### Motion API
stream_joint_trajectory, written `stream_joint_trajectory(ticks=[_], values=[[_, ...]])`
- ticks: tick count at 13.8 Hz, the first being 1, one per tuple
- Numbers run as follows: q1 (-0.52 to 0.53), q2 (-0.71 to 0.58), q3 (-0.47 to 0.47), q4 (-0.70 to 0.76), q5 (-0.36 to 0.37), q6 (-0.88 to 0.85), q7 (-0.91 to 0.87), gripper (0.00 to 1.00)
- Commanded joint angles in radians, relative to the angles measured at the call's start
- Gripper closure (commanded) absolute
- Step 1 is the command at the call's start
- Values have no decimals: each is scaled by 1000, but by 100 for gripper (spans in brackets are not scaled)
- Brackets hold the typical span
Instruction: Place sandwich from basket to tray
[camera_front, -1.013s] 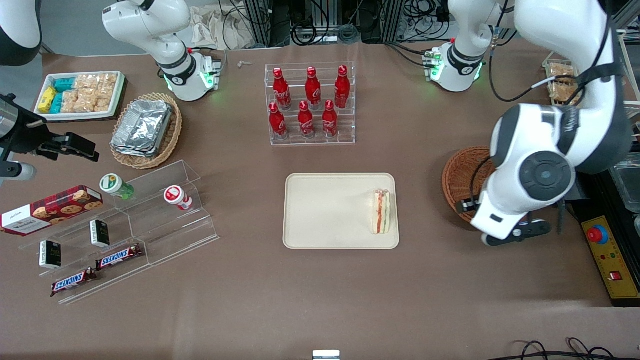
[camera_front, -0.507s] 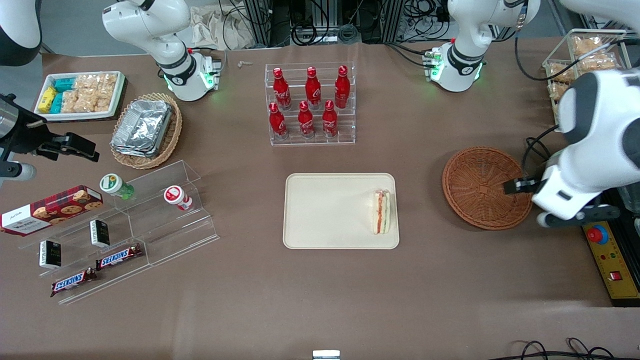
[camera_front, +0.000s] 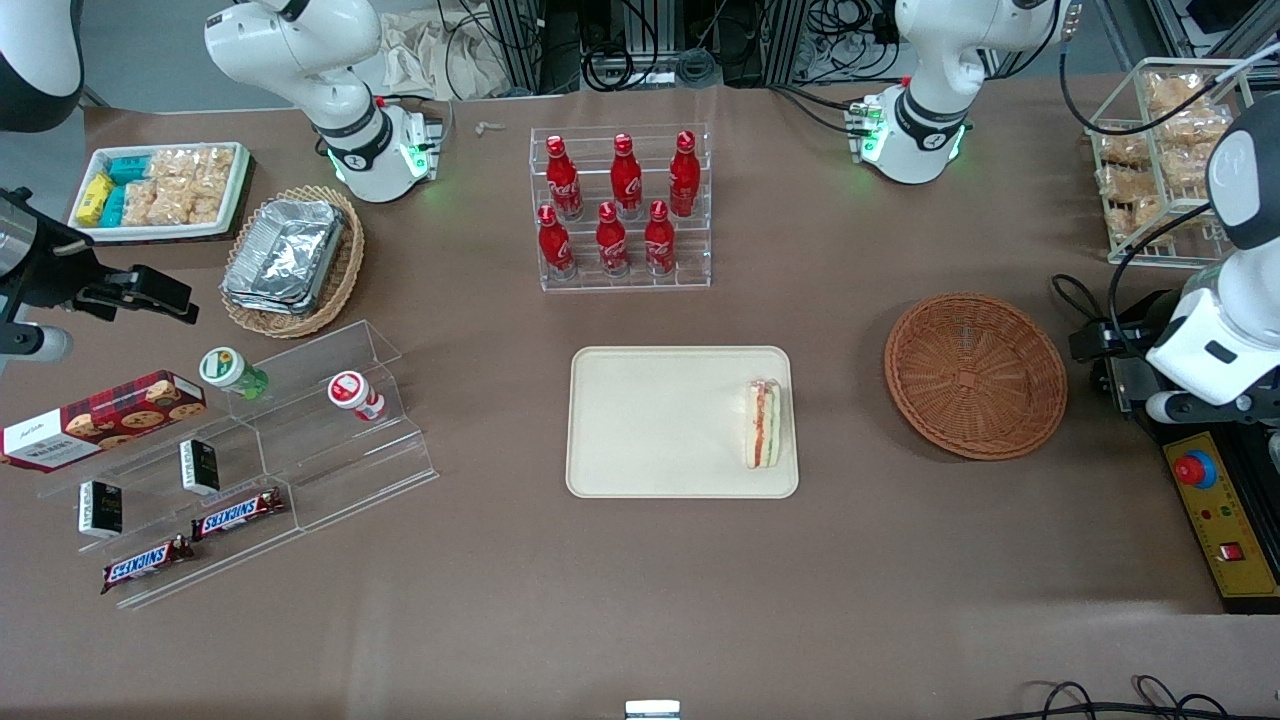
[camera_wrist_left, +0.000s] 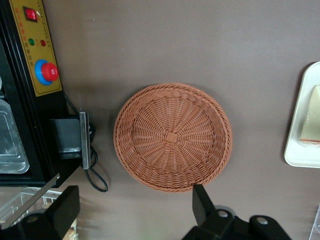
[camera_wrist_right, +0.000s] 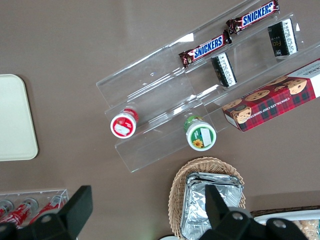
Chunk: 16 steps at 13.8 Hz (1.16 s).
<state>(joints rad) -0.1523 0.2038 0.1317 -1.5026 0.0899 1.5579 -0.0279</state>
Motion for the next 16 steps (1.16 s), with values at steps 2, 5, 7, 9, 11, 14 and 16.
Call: stream_joint_trajectory(ticks=[2,5,7,9,11,14,16], values=[[4,14,-1,79,-31,-7,14,0],[5,25,3,108,-50,-12,13,0],[5,23,5,107,-53,-15,13,0],[5,23,5,108,-52,-15,13,0],[7,20,6,105,-56,-15,11,0],[8,32,2,108,-53,-13,3,0],[8,31,2,108,-53,-13,3,0]])
